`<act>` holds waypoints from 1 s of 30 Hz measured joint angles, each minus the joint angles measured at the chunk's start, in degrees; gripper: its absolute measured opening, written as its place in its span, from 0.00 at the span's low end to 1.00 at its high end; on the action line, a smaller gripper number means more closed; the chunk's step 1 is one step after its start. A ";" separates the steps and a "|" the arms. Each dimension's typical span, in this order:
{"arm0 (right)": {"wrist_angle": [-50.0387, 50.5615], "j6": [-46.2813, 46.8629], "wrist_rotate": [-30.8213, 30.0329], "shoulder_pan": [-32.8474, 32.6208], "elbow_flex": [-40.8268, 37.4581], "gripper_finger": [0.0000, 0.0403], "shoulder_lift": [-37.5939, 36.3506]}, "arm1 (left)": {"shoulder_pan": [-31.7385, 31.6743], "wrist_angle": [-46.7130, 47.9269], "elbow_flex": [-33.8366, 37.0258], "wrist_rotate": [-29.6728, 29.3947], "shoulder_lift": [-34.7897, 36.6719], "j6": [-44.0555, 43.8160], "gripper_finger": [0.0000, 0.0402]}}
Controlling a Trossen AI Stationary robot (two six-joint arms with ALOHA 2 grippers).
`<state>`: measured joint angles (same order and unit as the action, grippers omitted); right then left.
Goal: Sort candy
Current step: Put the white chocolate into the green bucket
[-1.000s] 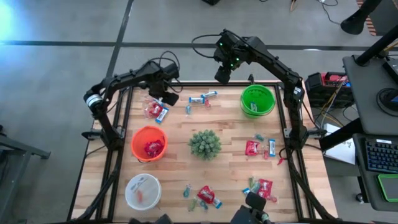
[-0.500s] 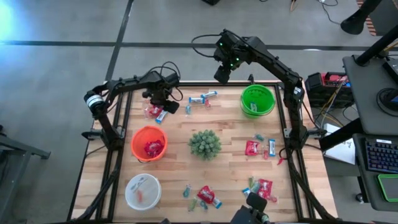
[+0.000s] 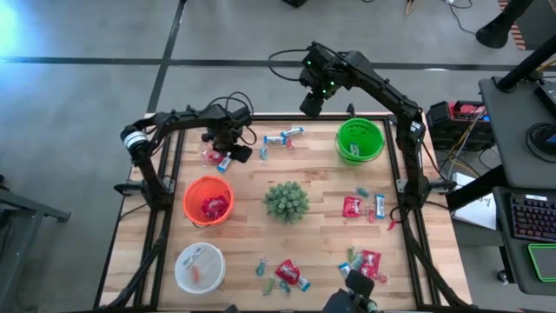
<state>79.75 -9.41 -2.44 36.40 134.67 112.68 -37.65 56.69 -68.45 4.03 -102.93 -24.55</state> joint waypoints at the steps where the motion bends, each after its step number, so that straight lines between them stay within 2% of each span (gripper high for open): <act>1: 0.07 0.00 0.00 0.00 0.00 0.36 0.00 | 0.00 -0.06 -0.04 -0.01 -0.36 0.01 0.37; 9: 1.24 0.02 0.01 0.00 0.00 0.37 0.00 | -0.04 -0.52 0.00 -0.56 -4.68 1.48 0.36; 17: 1.92 -0.13 0.00 0.00 0.00 0.36 0.00 | -0.02 -0.65 -0.26 -2.75 -6.32 1.50 0.31; 21: 1.94 -0.17 0.01 -0.02 0.00 0.37 0.00 | 0.00 -1.32 -0.24 -4.64 -6.39 1.68 0.24; 27: 1.93 -0.20 0.02 -0.01 0.00 0.35 0.00 | -0.02 -1.77 -0.24 -5.18 -6.41 3.33 0.05; 30: 1.92 -0.20 0.01 -0.01 0.00 0.35 0.00 | -0.02 -2.61 -0.22 -5.16 -6.41 4.53 0.02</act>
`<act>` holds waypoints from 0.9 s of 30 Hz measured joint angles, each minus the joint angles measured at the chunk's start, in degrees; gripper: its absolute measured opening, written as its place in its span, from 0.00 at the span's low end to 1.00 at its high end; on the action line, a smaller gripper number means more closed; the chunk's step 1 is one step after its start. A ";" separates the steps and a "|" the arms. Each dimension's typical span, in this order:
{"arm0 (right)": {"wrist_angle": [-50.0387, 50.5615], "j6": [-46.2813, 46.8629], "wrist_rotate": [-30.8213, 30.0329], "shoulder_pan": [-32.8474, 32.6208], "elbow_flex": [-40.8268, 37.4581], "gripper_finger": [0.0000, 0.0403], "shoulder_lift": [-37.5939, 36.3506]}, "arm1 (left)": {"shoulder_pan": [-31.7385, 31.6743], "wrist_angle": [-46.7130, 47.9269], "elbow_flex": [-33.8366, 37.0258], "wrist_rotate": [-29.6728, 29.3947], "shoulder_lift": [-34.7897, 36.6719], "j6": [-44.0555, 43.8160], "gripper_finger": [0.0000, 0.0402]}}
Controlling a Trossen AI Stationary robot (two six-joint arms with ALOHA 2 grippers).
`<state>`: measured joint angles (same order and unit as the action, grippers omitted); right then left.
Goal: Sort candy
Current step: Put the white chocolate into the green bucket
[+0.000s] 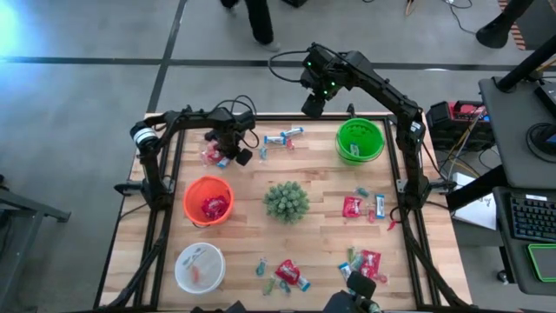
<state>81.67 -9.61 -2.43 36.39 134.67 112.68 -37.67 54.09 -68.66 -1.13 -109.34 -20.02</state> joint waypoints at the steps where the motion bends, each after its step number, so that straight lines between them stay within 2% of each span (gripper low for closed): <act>1: 0.00 0.00 0.01 -0.01 0.00 0.35 0.00 | 0.00 0.00 0.00 0.00 0.00 0.32 0.02; 10: 0.52 0.15 0.01 0.01 0.00 0.35 0.00 | 0.21 1.53 0.07 2.46 3.37 3.47 0.00; 14: 0.52 0.17 0.00 0.01 0.00 0.35 0.00 | 0.42 2.02 0.05 7.80 6.15 4.63 0.00; 19: 1.19 0.04 -0.14 0.01 0.00 0.35 0.00 | 1.02 2.50 0.04 10.84 8.88 5.51 0.00; 27: 5.84 -0.41 -0.66 0.62 0.00 0.36 -0.51 | 1.33 2.69 -0.02 11.94 14.79 8.98 0.00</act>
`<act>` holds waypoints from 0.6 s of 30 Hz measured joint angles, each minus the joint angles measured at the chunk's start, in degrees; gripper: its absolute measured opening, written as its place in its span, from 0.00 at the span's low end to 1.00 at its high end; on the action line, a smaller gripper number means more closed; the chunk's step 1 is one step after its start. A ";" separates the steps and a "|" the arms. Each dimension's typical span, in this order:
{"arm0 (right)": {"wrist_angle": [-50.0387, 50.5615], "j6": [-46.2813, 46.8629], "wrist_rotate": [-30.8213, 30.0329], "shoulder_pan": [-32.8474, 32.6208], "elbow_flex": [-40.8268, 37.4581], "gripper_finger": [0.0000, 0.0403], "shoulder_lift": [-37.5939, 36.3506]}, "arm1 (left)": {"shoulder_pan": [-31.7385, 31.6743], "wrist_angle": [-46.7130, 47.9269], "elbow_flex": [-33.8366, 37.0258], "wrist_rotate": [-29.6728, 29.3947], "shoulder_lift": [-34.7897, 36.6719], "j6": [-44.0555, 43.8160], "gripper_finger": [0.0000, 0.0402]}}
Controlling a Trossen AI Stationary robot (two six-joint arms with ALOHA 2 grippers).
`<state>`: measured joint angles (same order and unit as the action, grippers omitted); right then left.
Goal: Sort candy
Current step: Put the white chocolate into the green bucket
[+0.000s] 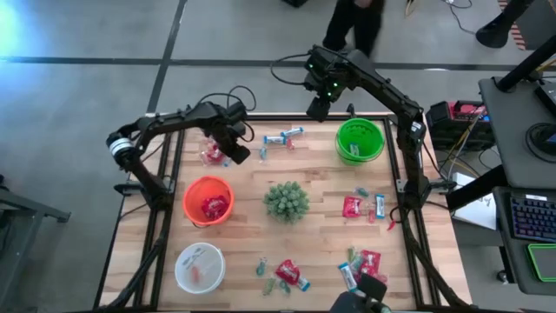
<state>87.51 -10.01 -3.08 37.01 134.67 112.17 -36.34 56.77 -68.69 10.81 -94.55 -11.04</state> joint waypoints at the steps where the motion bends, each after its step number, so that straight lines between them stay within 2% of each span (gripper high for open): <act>1: 0.89 0.03 -0.01 0.20 0.00 0.36 -0.28 | -0.02 0.00 -0.02 0.27 0.76 0.19 0.00; 11: 2.53 5.55 -3.85 3.73 0.04 0.35 -4.97 | -0.02 -2.09 -0.07 0.34 5.83 2.20 0.00; 18: 2.53 5.50 -4.66 8.46 0.04 0.36 -7.02 | 0.00 -8.01 -0.07 0.56 7.22 0.97 0.00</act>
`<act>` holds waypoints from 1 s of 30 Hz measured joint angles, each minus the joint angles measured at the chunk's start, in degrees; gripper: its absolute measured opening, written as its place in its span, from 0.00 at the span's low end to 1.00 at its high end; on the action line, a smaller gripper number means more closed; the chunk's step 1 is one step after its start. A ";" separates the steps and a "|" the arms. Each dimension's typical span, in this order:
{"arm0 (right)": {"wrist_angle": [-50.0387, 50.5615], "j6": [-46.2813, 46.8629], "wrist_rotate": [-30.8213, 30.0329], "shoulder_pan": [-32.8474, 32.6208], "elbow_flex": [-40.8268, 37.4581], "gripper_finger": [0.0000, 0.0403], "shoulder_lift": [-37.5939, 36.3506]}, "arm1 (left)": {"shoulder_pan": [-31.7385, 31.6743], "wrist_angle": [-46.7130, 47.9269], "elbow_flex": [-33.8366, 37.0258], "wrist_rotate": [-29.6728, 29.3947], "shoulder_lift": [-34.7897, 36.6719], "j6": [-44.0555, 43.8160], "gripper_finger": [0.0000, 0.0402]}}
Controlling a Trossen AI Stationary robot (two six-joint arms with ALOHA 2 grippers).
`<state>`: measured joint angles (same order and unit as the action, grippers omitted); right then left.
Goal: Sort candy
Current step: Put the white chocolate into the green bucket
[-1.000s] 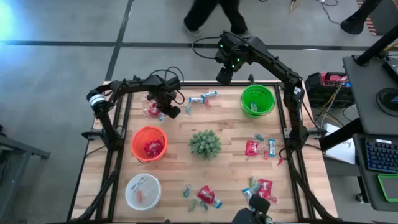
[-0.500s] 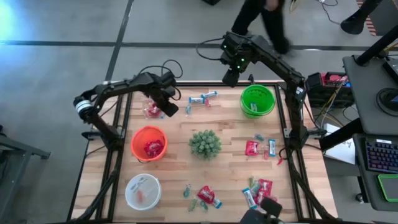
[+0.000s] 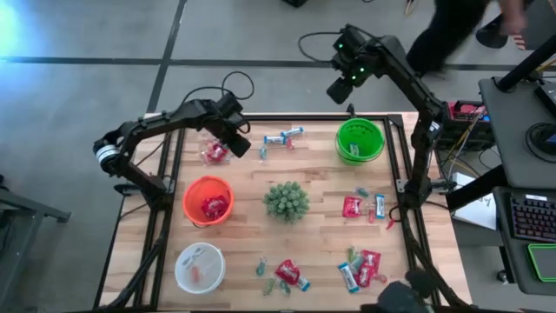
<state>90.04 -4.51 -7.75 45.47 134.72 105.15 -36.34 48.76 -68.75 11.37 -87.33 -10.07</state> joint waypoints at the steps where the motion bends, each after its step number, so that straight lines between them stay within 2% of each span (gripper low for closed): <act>1: 0.00 -0.37 0.01 0.90 0.00 0.35 -0.13 | 0.00 -1.59 0.00 0.48 0.20 -0.19 0.00; 10: -0.01 -3.06 0.10 8.88 0.00 0.36 -0.18 | 0.04 -11.25 -0.07 1.84 1.14 -4.41 0.00; 17: -0.02 -2.95 0.22 14.70 -0.02 0.35 -0.18 | 0.04 -18.51 -0.07 7.87 1.47 -8.91 0.00; 22: -0.11 -2.62 0.46 17.18 -0.38 0.36 -0.18 | 0.00 -24.22 -0.07 8.94 1.77 -11.33 0.00; 26: -0.33 -2.56 0.43 18.41 -1.45 0.36 -0.08 | -0.13 -27.17 -0.07 11.97 1.56 -11.16 0.00; 30: -1.84 -2.56 0.46 18.51 -2.97 0.35 -0.05 | -0.41 -27.57 -0.09 15.80 0.47 -6.57 0.00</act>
<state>88.20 -7.07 -7.29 63.98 131.74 105.10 -36.75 21.19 -68.84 27.17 -86.86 -16.64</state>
